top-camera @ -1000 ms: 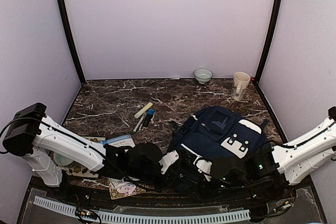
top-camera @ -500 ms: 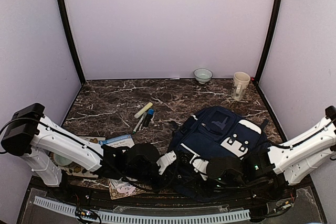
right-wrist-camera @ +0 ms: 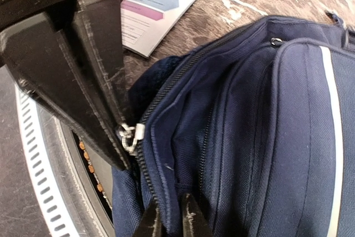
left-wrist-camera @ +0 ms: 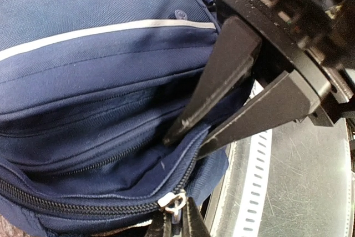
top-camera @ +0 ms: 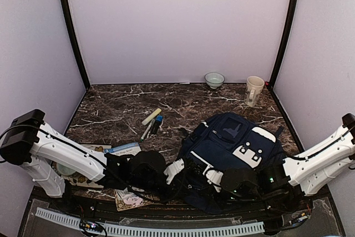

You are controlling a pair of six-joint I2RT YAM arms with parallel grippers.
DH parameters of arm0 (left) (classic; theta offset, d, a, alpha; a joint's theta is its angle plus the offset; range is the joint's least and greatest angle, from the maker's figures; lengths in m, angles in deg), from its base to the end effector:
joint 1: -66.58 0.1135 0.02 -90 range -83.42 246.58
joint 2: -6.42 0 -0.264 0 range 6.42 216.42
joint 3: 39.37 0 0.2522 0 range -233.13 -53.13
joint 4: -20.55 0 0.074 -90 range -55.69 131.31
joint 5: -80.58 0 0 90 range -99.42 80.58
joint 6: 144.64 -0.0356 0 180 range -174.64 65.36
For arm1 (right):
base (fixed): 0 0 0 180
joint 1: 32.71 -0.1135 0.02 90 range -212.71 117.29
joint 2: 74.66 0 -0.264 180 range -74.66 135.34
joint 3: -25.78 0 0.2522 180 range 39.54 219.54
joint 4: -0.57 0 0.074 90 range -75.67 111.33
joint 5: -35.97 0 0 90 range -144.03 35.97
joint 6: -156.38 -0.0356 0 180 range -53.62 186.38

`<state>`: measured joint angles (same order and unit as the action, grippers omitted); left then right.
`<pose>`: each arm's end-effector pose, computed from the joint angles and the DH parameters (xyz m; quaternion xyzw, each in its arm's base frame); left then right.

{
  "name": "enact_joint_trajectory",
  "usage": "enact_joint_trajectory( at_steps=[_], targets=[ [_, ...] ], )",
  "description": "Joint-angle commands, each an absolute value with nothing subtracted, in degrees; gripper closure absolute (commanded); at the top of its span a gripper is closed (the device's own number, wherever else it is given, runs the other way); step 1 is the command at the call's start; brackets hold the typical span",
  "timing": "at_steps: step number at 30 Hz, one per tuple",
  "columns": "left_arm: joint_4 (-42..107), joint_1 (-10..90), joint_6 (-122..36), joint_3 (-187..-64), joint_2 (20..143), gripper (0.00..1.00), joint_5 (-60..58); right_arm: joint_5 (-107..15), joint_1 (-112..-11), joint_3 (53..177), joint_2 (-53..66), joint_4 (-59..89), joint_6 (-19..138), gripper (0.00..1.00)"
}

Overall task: Pack the student bag
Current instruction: Unzip the largest pocket of the student bag.

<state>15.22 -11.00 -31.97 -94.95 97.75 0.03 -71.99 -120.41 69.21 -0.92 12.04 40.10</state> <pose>0.0642 -0.3186 0.1748 0.4351 0.7486 -0.4258 0.2626 0.0208 0.2436 0.1678 -0.4056 0.8077 0.2607 0.3393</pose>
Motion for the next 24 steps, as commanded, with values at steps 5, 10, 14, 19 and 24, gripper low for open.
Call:
enact_joint_trajectory(
  at_steps=[5,10,14,19,24],
  targets=[
    [10.3,-11.1,-32.9,-93.8,93.6,1.00,1.0,-72.7,-120.1,65.8,-3.3,10.3,39.4,0.98],
    [12.1,-10.9,-33.9,-94.1,94.1,1.00,-2.2,-72.2,-120.1,64.8,-5.7,9.9,40.5,1.00],
    [14.1,-9.2,-34.3,-93.2,94.5,1.00,-4.8,-72.0,-120.0,63.2,-8.4,10.0,40.4,1.00],
    [15.1,-4.5,-33.6,-90.7,94.0,1.00,-8.1,-71.0,-120.0,61.5,-12.3,10.7,40.1,1.00],
    [13.4,-1.1,-33.0,-89.0,96.2,1.00,-8.3,-70.8,-120.0,60.5,-14.4,11.0,40.0,1.00]
  ],
)
